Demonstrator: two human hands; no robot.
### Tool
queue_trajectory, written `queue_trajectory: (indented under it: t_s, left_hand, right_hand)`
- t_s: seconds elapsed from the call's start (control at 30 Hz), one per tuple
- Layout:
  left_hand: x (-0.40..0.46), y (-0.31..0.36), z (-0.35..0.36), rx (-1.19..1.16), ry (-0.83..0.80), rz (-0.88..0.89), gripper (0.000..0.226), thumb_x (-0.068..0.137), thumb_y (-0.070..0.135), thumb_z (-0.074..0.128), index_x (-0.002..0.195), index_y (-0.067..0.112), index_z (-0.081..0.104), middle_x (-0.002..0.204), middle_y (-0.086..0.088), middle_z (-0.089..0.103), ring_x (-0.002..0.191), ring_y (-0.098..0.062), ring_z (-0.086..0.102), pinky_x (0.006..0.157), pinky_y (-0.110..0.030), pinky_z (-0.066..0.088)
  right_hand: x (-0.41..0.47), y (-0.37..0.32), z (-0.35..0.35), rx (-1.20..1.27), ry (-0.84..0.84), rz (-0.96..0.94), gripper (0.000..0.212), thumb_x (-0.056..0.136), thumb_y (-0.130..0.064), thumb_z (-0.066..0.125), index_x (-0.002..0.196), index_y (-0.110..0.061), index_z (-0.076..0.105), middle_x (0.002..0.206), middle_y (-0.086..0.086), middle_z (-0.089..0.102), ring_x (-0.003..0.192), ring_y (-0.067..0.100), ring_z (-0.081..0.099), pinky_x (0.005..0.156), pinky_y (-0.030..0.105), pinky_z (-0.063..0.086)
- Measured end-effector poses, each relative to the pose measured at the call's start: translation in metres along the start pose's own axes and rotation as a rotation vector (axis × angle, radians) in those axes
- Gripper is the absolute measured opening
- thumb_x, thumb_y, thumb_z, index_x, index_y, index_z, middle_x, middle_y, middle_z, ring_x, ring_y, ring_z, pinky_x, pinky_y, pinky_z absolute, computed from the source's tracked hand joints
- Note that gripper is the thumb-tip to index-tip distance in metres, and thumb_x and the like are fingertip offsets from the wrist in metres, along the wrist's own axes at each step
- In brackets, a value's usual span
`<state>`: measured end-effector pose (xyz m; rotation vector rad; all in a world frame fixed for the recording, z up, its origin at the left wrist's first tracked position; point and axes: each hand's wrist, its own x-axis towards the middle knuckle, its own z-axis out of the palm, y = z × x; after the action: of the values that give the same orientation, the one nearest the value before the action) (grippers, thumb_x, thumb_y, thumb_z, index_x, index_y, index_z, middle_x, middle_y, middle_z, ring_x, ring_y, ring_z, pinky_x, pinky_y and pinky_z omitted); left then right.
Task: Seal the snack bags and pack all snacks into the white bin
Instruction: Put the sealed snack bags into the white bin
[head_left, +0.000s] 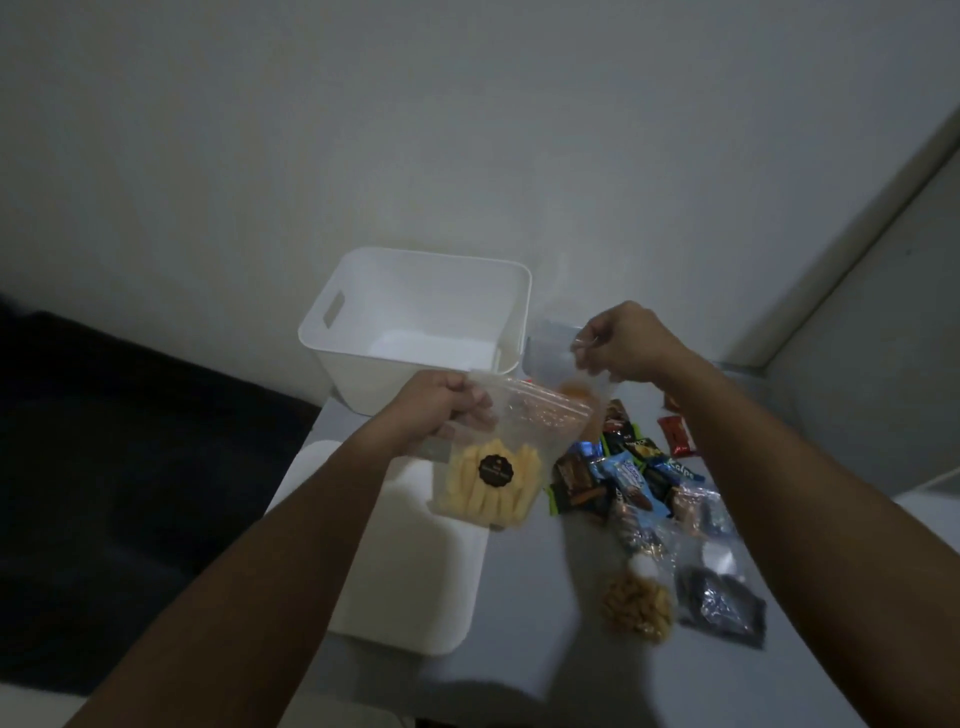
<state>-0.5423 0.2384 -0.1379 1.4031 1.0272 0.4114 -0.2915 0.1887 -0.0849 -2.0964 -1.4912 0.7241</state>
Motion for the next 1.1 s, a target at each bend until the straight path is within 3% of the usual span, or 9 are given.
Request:
queue_trajectory:
  t_s: [0.07,0.17,0.37,0.67,0.73,0.83,0.93,1.03,1.1]
  left_hand:
    - [0.002,0.016,-0.011,0.042,0.008,0.034,0.018,0.095,0.014,0.053,0.093,0.005,0.069,0.091,-0.011,0.075,0.083,-0.017,0.071,0.065,-0.027,0.05]
    - [0.005,0.036,-0.03,0.02,0.017,0.064,0.018,0.096,0.011,0.052,0.091,0.003,0.067,0.094,-0.016,0.074,0.086,-0.023,0.071,0.065,-0.029,0.053]
    - [0.005,0.074,-0.074,-0.038,0.05,0.142,0.017,0.097,0.009,0.05,0.092,0.0,0.064,0.096,-0.021,0.072,0.094,-0.033,0.071,0.079,-0.05,0.058]
    - [0.017,0.114,-0.115,-0.079,0.335,0.165,0.011,0.091,0.004,0.056,0.091,0.001,0.067,0.097,-0.02,0.071,0.09,-0.031,0.072,0.078,-0.056,0.057]
    - [0.024,0.119,-0.116,-0.096,0.384,0.158,0.009,0.089,0.004,0.058,0.089,0.002,0.067,0.095,-0.019,0.072,0.089,-0.03,0.072,0.077,-0.056,0.057]
    - [0.039,0.121,-0.11,-0.113,0.422,0.141,0.007,0.087,0.006,0.061,0.089,0.004,0.067,0.093,-0.016,0.072,0.09,-0.028,0.071,0.077,-0.054,0.058]
    - [0.057,0.118,-0.099,-0.131,0.449,0.129,0.006,0.086,0.007,0.063,0.082,0.009,0.067,0.091,-0.011,0.072,0.091,-0.024,0.07,0.078,-0.049,0.057]
    - [0.077,0.106,-0.085,-0.141,0.469,0.094,0.009,0.083,0.007,0.066,0.076,0.013,0.067,0.097,-0.009,0.072,0.09,-0.022,0.067,0.073,-0.042,0.056]
    - [0.09,0.097,-0.076,-0.174,0.489,0.055,0.011,0.081,0.01,0.069,0.072,0.017,0.068,0.098,-0.007,0.073,0.092,-0.023,0.067,0.063,-0.036,0.05]
  right_hand:
    - [0.0,-0.016,-0.017,0.008,-0.013,-0.032,0.006,0.084,-0.005,0.073,0.09,-0.007,0.074,0.086,0.012,0.075,0.078,0.022,0.073,0.071,0.041,0.062]
    - [0.001,-0.04,-0.036,0.029,-0.007,-0.074,0.01,0.086,-0.013,0.073,0.094,-0.006,0.073,0.086,0.009,0.075,0.08,0.019,0.073,0.074,0.041,0.062]
    - [0.007,-0.083,-0.061,0.075,0.069,-0.125,0.005,0.088,-0.011,0.071,0.091,-0.008,0.073,0.083,0.008,0.075,0.075,0.018,0.073,0.067,0.037,0.062]
    - [0.026,-0.125,-0.067,0.139,0.197,-0.081,0.009,0.088,-0.003,0.063,0.084,0.0,0.07,0.079,0.014,0.073,0.069,0.023,0.074,0.052,0.031,0.059]
    - [0.033,-0.133,-0.064,0.149,0.221,-0.054,0.01,0.088,-0.002,0.061,0.084,0.0,0.069,0.078,0.013,0.074,0.067,0.024,0.074,0.053,0.033,0.061]
    - [0.044,-0.143,-0.059,0.147,0.246,0.02,0.013,0.085,0.0,0.056,0.084,-0.001,0.069,0.076,0.012,0.074,0.059,0.028,0.073,0.041,0.026,0.054]
    - [0.057,-0.15,-0.056,0.171,0.273,0.074,0.017,0.081,0.001,0.052,0.088,0.002,0.068,0.073,0.015,0.074,0.054,0.029,0.072,0.039,0.026,0.053]
    - [0.067,-0.153,-0.053,0.172,0.295,0.108,0.021,0.08,-0.001,0.049,0.091,0.001,0.067,0.072,0.014,0.074,0.054,0.03,0.072,0.029,0.012,0.032]
    - [0.075,-0.153,-0.05,0.191,0.295,0.122,0.022,0.081,-0.001,0.048,0.093,0.002,0.066,0.073,0.015,0.073,0.055,0.031,0.072,0.028,0.011,0.029]
